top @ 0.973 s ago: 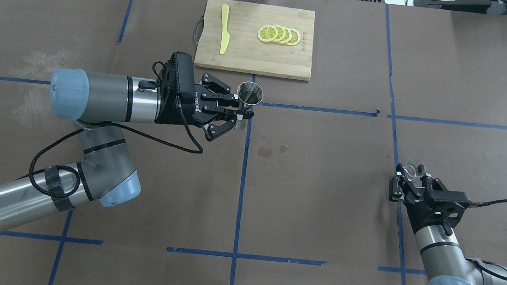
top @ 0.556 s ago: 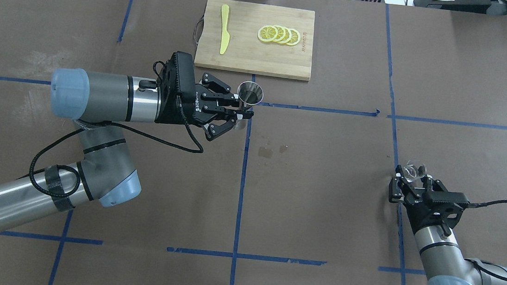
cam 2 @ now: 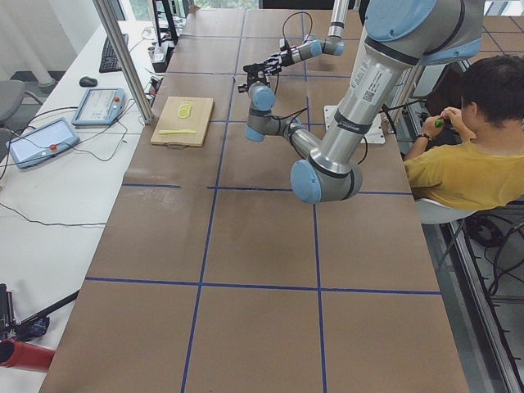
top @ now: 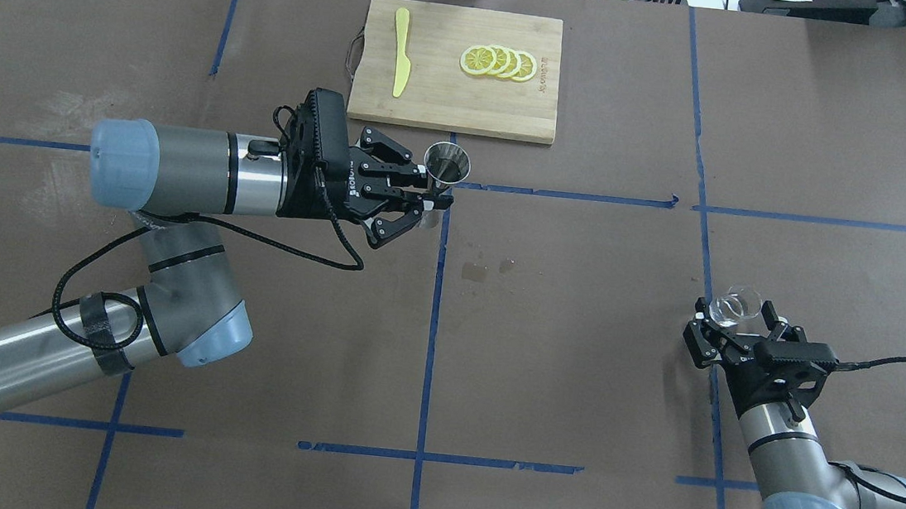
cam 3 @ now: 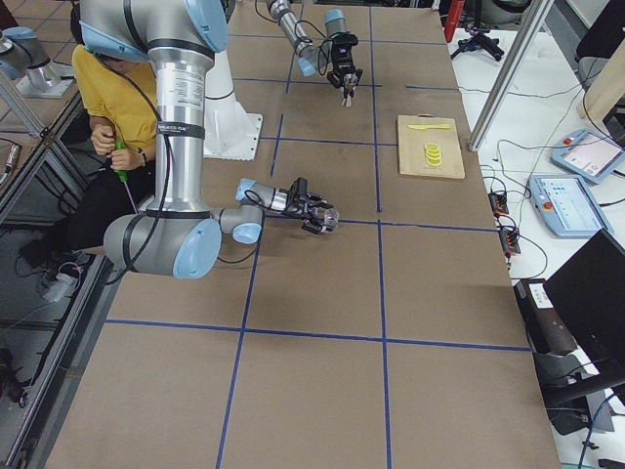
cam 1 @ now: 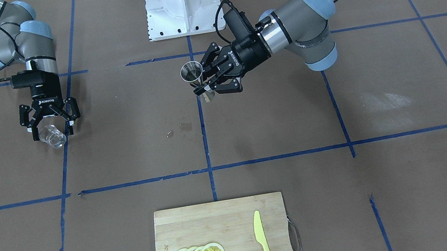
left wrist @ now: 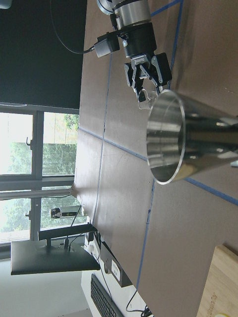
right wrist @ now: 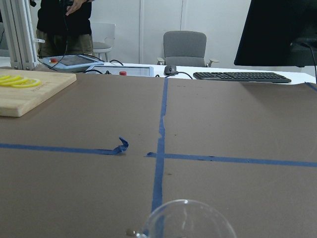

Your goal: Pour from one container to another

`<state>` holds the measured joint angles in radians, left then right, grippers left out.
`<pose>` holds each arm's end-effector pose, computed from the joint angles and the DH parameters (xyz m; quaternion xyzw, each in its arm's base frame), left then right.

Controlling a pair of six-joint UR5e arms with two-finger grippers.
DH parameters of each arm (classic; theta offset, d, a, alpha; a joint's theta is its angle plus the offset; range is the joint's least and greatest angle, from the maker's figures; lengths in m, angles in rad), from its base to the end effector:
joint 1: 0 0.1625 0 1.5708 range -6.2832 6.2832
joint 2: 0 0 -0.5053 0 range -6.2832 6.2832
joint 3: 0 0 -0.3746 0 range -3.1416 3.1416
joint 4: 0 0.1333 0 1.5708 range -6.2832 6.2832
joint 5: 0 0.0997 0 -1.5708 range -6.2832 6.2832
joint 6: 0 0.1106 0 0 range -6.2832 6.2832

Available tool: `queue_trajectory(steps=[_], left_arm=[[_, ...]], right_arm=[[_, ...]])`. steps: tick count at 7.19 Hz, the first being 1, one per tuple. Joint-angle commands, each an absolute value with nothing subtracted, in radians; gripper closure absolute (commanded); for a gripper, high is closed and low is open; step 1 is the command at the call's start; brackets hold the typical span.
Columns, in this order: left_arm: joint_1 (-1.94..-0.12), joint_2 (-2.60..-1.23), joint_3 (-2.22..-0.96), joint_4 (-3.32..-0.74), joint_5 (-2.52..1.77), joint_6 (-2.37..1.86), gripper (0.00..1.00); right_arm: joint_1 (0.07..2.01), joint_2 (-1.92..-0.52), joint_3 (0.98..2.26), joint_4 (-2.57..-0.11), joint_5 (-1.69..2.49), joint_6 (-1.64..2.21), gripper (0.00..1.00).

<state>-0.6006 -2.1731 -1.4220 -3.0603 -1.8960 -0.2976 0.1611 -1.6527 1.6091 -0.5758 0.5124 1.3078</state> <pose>0.5092 -0.4676 0.2838 0.6025 0.5562 0.3099 0.4813 -0.3925 -0.2965 0.6327 0.5219 -0.2920 0.1918 0.7782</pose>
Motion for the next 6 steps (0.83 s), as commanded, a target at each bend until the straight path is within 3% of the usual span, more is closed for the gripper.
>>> queue_trajectory(steps=[1, 4, 6], left_arm=[[-0.606, -2.174, -1.422, -3.060, -1.896, -0.299, 1.00], [-0.607, -2.174, -1.422, -3.060, -1.898, -0.299, 1.00], [-0.609, -2.172, -1.422, -3.060, -1.898, -0.298, 1.00]], right_arm=[[0.164, -1.652, 1.667, -0.575, 0.456, 1.275, 0.00], [0.185, -1.658, 1.822, -0.580, 0.454, 1.074, 0.00], [0.395, -1.657, 1.828, -0.584, 0.758, 0.969, 0.00]])
